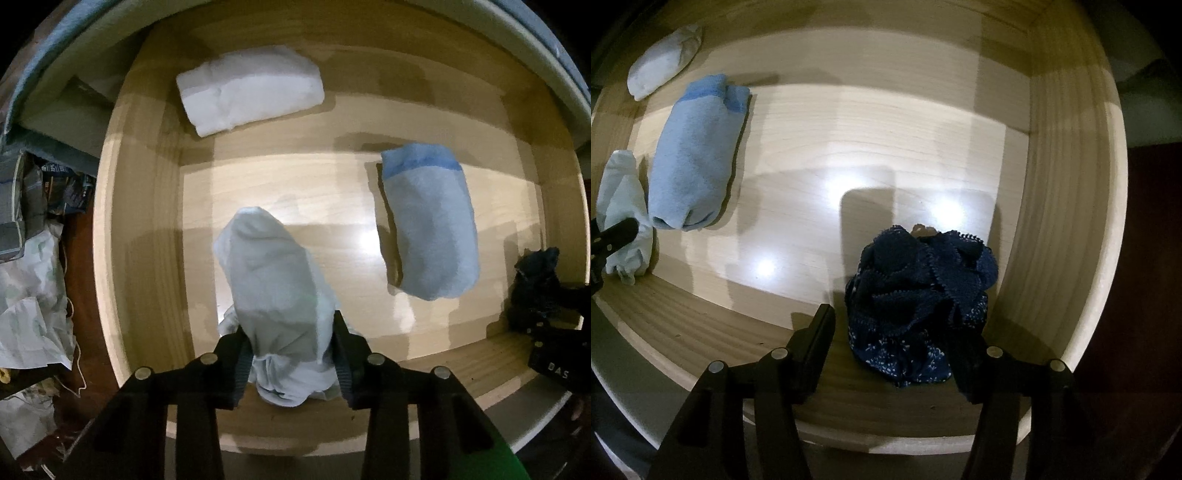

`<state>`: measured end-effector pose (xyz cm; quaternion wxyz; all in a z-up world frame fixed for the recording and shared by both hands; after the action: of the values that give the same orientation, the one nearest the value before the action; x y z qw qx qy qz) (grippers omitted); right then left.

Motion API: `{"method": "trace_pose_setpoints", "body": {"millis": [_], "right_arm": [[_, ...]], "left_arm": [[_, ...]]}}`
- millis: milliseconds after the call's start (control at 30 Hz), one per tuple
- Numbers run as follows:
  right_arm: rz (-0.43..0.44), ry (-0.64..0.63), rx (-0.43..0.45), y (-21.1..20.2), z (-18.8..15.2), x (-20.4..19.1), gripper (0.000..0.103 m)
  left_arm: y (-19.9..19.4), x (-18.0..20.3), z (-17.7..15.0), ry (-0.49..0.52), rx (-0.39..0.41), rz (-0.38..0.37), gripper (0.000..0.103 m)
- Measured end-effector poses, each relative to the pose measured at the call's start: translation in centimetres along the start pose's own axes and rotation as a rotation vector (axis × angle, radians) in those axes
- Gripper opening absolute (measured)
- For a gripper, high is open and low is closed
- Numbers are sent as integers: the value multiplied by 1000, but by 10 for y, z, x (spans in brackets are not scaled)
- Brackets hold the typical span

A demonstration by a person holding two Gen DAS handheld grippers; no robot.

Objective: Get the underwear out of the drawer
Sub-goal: 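Carry the white crumpled underwear over the white box with the left tool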

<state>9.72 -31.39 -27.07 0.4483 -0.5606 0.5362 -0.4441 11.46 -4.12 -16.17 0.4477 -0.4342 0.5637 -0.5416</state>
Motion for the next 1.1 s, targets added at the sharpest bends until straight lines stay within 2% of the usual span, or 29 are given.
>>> {"method": "trace_pose_setpoints", "body": {"millis": [333,600,767,933,1100], "right_arm": [[-15,-2,8,-2,-2,-3,52],[-39,-4,12,-2,-2,-6,48],[-39,-1,16,-4,-3,-8,48],[-40,-4,16,-3,-2,-7,48],[-40,-3,16,-3,-2,-7,48]], "left_arm": [[-22,-20,-23,3,55,-38,38],[-62,-21,-32,11,119,-41,38],[-102,-21,-36,25,216,-26,38],[-139,-31,-38,22,301,-50,38],[-190,-36,-35,27,420,-55,38]]}}
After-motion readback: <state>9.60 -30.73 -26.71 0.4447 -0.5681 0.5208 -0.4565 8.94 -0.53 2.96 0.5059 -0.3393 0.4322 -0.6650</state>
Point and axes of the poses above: each gripper's, at about its wrist camera, not at the fingertips, and y roughly the way its jaws point, x to its right, z to its top, the point moved 5 cm from there along y, roughly the way its jaws point
